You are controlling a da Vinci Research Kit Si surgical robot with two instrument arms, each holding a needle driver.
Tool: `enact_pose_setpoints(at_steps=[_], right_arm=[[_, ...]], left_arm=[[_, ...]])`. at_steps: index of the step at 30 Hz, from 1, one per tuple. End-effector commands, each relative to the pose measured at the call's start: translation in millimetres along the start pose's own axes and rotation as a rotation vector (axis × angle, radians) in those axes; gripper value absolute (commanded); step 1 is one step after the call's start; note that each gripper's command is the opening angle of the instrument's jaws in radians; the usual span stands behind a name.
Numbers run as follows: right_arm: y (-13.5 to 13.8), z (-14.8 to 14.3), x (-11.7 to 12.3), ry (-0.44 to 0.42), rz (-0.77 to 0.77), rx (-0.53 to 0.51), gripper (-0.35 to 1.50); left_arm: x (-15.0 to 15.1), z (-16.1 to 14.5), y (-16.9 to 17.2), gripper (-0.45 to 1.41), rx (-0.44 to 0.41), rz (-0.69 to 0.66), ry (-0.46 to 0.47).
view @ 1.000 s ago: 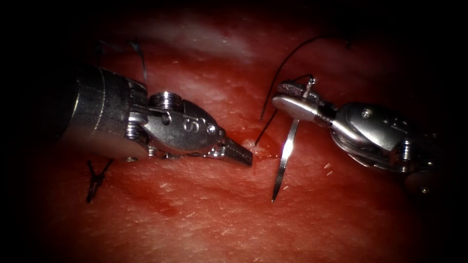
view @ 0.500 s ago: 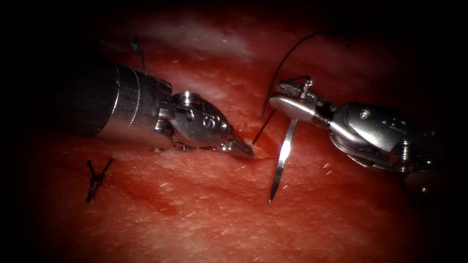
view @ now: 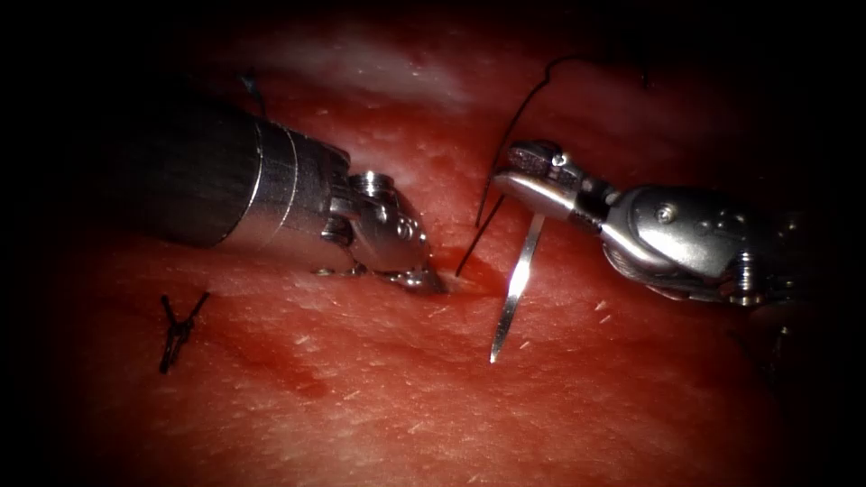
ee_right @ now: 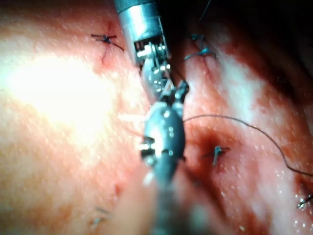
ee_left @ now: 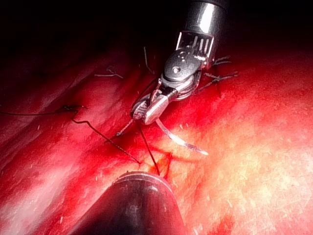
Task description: Wound Closure
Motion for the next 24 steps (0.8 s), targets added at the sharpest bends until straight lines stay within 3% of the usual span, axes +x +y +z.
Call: enact_pose_setpoints(at_steps=[1, 9, 17, 24], right_arm=[[0.0, 0.7, -0.5, 0.006, -0.032, -0.012, -0.35], [-0.2, 1.1, -0.7, 0.023, -0.165, -0.108, -0.35], [-0.4, 1.8, -1.4, 0.035, -0.261, -0.129, -0.35], [-0.9, 2.6, -3.8, 0.054, -0.355, -0.109, -0.35]], left_arm=[[0.5, 0.5, 0.2, -0.25, -0.005, 0.004, 0.003], [1.9, -0.2, 1.9, -0.18, -0.029, 0.016, 0.007], [2.1, -0.7, 3.1, -0.16, -0.044, 0.04, 0.031], [1.2, -1.0, 3.5, -0.18, -0.045, 0.043, 0.031]])
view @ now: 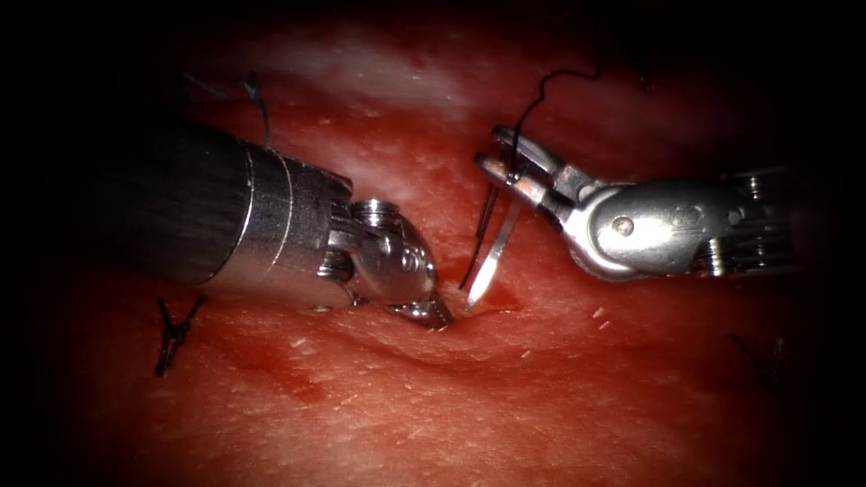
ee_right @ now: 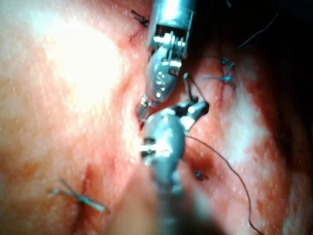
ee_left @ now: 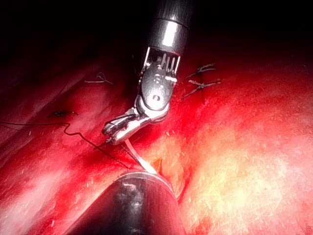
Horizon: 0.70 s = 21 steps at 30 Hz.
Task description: Wound Closure
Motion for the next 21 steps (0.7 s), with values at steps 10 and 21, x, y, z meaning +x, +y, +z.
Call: enact_pose_setpoints(at_steps=[10, 21], right_arm=[[-2.5, 1.3, -1.5, -0.004, -0.048, 0.028, -0.35], [-2.7, 1.4, -1.6, -0.007, -0.05, 0.052, -0.35]], left_arm=[[0.9, -0.9, 0.2, -0.22, 0.037, -0.002, 0.044], [3.9, -5.0, 4.6, -0.13, 0.171, -0.032, 0.173]])
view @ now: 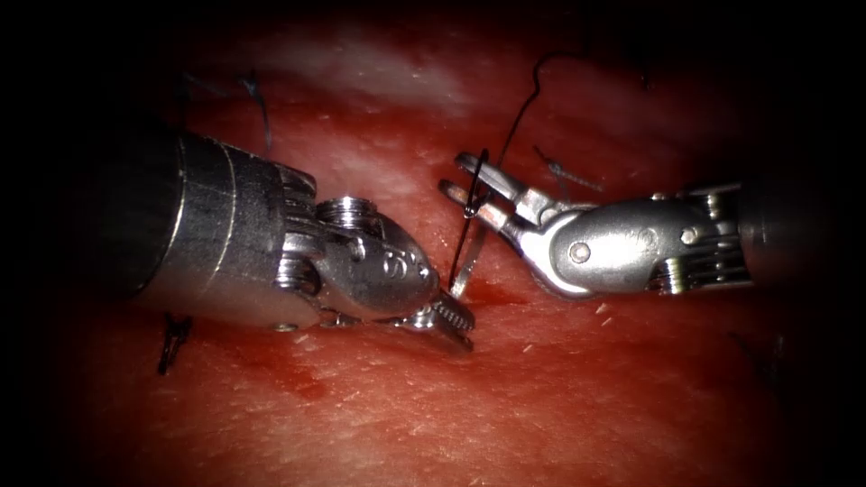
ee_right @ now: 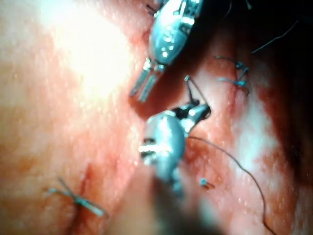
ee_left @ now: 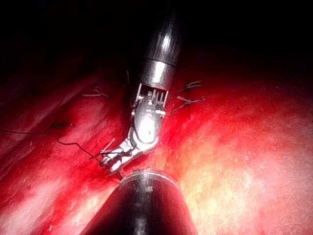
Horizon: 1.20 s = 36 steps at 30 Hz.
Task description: Wound Closure
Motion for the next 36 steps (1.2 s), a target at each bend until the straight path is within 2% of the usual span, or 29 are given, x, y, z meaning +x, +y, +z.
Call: enact_pose_setpoints(at_steps=[1, 5, 7, 10, 15, 19, 27, 31, 36], right_arm=[[-0.4, 0.4, -0.2, -0.002, 0.001, 0.003, -0.35], [-0.3, 0.1, 0.0, -0.008, 0.003, 0.016, -0.35], [-0.2, 0.1, 0.1, -0.01, 0.01, 0.023, -0.35], [-0.4, 0.3, 0.2, 0.003, 0.019, 0.051, -0.35], [-0.5, 0.6, 0.3, 0.006, 0.032, 0.07, -0.35], [-0.3, 0.6, 0.3, 0.041, 0.108, 0.066, -0.35], [0.3, 0.4, 0.1, 0.022, 0.131, 0.074, -0.35], [0.6, 0.5, -0.5, 0.012, 0.215, 0.069, -0.35], [1.0, 0.5, -1.5, -0.039, 0.197, 0.083, -0.35]], left_arm=[[0.2, 0.6, 0.6, -0.15, 0.003, 0.004, 0.004], [-0.5, 1.0, 2.4, -0.2, 0.017, -0.002, 0.018], [-1.9, 2.2, 2.8, -0.2, 0.026, 0.005, 0.031], [-2.9, 3.1, 2.7, -0.2, 0.018, 0.01, 0.082], [-3.2, 2.5, 2.6, -0.18, 0.016, 0.011, 0.112], [-3.7, 1.5, 2.8, -0.16, 0.046, 0.005, 0.142], [-3.9, -0.6, 1.9, -0.2, 0.127, 0.005, 0.222], [-4.3, 0.2, 2.2, -0.16, 0.179, 0.008, 0.233], [-5.0, 1.1, 2.9, -0.15, 0.159, 0.007, 0.229]])
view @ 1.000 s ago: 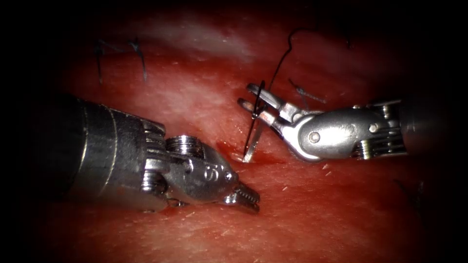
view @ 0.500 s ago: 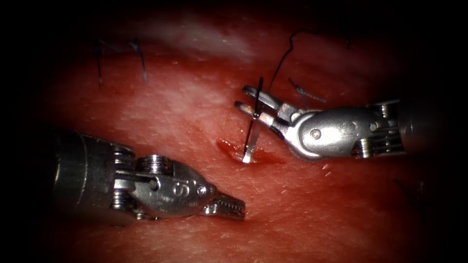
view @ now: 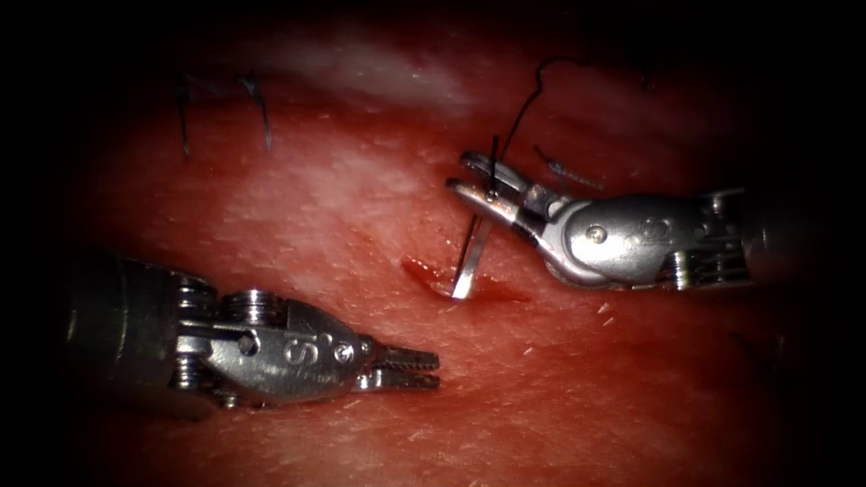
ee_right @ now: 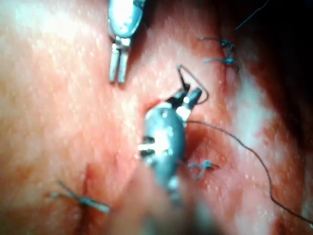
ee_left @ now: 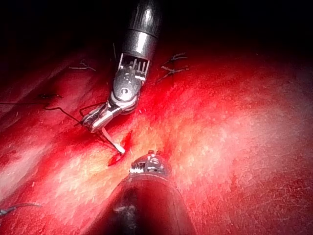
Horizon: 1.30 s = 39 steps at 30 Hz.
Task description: Wound Closure
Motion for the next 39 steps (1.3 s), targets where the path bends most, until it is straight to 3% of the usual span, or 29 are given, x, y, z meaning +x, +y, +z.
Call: enact_pose_setpoints(at_steps=[1, 5, 13, 25, 39], right_arm=[[-0.3, 0.6, -0.6, -0.001, -0.011, 0.0, -0.35], [-0.8, 0.9, -1.8, -0.032, -0.037, 0.002, -0.35], [-1.1, 0.9, -1.7, -0.034, -0.043, 0.018, -0.35], [-1.7, 1.0, -2.5, -0.036, 0.21, 0.059, -0.35], [-1.4, 0.3, -2.6, -0.046, 0.361, 0.026, -0.35]], left_arm=[[0.0, 0.7, 0.1, -0.15, -0.001, 0.0, 0.0], [0.0, 0.6, 0.4, -0.15, -0.007, 0.0, -0.002], [0.0, 0.6, 0.5, -0.16, -0.007, 0.0, -0.005], [-1.5, 1.5, 0.0, -0.16, -0.01, 0.017, -0.025], [-3.2, 1.9, -0.2, -0.18, -0.021, 0.036, -0.057]])
